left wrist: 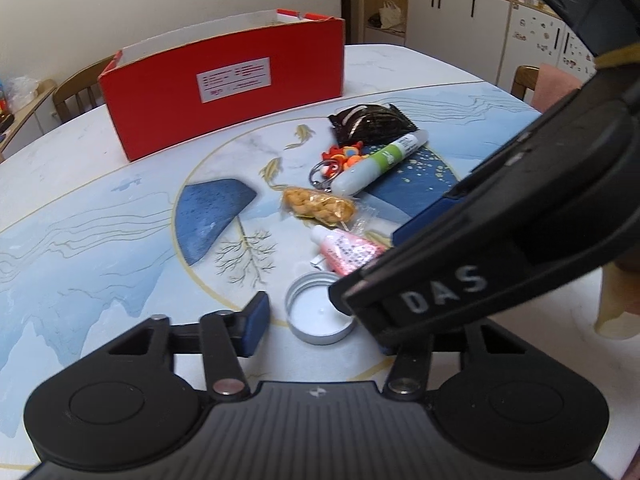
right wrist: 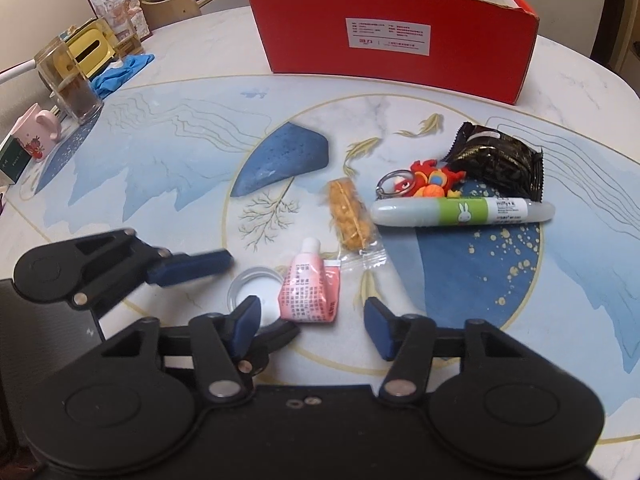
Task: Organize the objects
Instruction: 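Grasp the round tin lid with the left tool while the right grasps the pink tube, then carry the tin lid and pink tube with both tools over the red box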
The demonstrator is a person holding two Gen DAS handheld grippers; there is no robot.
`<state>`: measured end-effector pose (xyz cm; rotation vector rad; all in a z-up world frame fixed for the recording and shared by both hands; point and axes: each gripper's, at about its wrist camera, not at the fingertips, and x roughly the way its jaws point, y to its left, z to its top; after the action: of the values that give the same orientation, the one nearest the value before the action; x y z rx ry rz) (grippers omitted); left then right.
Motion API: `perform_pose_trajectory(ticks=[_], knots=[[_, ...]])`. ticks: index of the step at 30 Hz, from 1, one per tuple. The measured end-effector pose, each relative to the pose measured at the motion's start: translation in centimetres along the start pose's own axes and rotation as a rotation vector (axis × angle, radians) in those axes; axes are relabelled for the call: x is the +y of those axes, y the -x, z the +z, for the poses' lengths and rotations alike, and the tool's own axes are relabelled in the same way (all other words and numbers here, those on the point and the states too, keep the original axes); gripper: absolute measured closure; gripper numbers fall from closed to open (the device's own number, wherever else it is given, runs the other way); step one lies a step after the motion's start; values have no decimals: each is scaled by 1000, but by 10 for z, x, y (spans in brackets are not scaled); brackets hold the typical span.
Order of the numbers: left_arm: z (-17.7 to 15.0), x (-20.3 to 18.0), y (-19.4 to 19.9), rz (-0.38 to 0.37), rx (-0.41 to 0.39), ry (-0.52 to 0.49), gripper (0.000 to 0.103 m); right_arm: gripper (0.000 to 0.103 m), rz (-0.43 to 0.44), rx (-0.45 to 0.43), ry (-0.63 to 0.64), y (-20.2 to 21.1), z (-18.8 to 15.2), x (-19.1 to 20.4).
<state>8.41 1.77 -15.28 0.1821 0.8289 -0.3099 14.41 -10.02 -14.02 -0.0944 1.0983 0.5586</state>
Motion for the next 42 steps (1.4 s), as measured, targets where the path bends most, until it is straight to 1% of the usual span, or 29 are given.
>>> perform_pose_trajectory(ticks=[2, 4, 10, 14, 17, 21, 25, 29, 36, 42], knots=[[1, -2, 0, -6, 5, -7, 63, 56, -5, 2, -5, -1, 1, 1], [2, -3, 1, -7, 8, -12, 65, 60, -3, 3, -12, -1, 2, 0], [-1, -2, 4, -12, 10, -23, 65, 71, 4, 9, -36, -2, 4, -4], [-2, 4, 6, -20, 23, 4, 65, 72, 18, 6, -50, -1, 5, -6], [-2, 13, 8, -24, 31, 40, 65, 72, 5, -3, -41, 1, 6, -7], [0, 27, 16, -22, 22, 88, 65, 72, 31, -10, -74, 6, 8, -12], [5, 39, 20, -23, 20, 118, 65, 73, 55, -30, -69, 16, 9, -10], [9, 47, 24, -22, 16, 135, 65, 73, 58, -46, -57, 25, 9, -8], [33, 61, 38, -30, -15, 141, 65, 73, 53, -101, -58, 48, 20, -8], [65, 67, 49, -37, -57, 106, 65, 73, 44, -185, -70, 75, 40, -13]])
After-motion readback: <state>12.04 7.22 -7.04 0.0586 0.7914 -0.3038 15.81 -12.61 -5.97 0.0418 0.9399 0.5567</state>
